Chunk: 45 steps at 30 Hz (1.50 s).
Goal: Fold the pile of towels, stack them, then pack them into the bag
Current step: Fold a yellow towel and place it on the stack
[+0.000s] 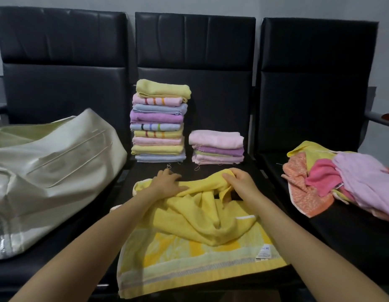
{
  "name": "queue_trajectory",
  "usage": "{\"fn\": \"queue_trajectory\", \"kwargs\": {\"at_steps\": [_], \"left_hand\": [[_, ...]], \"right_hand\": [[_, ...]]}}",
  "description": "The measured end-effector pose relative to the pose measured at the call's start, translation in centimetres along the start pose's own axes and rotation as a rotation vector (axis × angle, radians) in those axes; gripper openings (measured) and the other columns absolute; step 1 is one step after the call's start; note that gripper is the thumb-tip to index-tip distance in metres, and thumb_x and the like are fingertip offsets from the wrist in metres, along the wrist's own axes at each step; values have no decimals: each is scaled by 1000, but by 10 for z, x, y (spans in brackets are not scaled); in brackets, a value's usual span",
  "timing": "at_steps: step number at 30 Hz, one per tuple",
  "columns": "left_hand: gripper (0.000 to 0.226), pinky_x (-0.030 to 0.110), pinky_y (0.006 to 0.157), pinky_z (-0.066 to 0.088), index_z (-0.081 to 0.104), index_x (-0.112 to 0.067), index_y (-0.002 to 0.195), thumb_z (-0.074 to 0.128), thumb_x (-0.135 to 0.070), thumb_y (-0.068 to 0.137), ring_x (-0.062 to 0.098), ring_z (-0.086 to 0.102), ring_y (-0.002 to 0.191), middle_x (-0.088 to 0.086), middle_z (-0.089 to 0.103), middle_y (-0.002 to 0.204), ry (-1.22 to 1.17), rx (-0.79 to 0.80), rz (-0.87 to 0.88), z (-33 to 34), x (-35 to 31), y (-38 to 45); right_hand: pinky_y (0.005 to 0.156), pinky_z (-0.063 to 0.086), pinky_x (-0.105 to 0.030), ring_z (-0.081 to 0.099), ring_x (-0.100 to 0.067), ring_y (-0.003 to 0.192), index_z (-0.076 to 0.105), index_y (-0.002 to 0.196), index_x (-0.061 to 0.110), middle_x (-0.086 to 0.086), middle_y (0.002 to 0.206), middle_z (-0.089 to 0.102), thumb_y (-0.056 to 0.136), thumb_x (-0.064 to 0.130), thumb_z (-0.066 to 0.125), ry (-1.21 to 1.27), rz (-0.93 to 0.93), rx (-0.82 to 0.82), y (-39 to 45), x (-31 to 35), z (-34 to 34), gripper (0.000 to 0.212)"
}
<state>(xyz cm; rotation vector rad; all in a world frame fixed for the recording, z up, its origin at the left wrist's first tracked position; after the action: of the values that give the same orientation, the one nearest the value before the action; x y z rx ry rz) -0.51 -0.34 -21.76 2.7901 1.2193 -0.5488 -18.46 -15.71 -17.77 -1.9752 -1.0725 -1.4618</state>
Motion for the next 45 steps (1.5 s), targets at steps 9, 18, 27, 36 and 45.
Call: {"fn": "queue_trajectory", "kwargs": {"at_steps": [9,18,27,36,45], "left_hand": [[17,26,65,39,54,-19,88,51,-31,99,11,51,79,-2,55,87,-429,-172,67,-45,12,-12],[31,32,52,27,39,-19,72,64,-9,86,20,39,64,-4,45,74,-79,-685,299,-122,-1,-32],[38,31,64,42,60,-20,80,46,-52,96,18,58,83,3,64,88,12,-193,129,-27,4,-3],[22,33,71,43,61,-13,89,62,-35,90,25,59,90,2,60,87,-202,-183,-112,-32,38,28],[31,40,89,42,52,-6,120,49,-24,94,37,51,117,18,56,126,-449,-484,-508,-52,110,18]], "right_hand": [[70,47,-26,59,-15,80,68,102,1,-7,90,63,92,19,60,-445,103,345,13,-8,8,22],[73,51,-30,61,-17,80,61,120,1,-8,93,65,92,9,62,348,241,-60,52,1,-51,30],[87,49,-41,61,-27,97,64,110,-4,-18,110,66,88,7,62,-8,247,-238,50,-50,-58,25],[72,48,-37,60,-29,81,63,82,5,-8,79,62,91,21,52,-457,145,-284,64,-59,-56,22],[83,57,-38,63,-11,80,50,134,19,2,109,64,89,34,63,-66,203,-347,72,-75,-65,50]]}}
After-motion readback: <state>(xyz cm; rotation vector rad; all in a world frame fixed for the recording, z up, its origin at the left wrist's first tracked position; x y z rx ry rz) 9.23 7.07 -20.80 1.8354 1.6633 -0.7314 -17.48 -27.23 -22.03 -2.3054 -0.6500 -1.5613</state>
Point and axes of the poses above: each hand's wrist, its own y-axis towards the middle knuckle, its own z-axis out of the palm, x = y × z, the point moved 10 cm from there along y, towards the middle knuckle
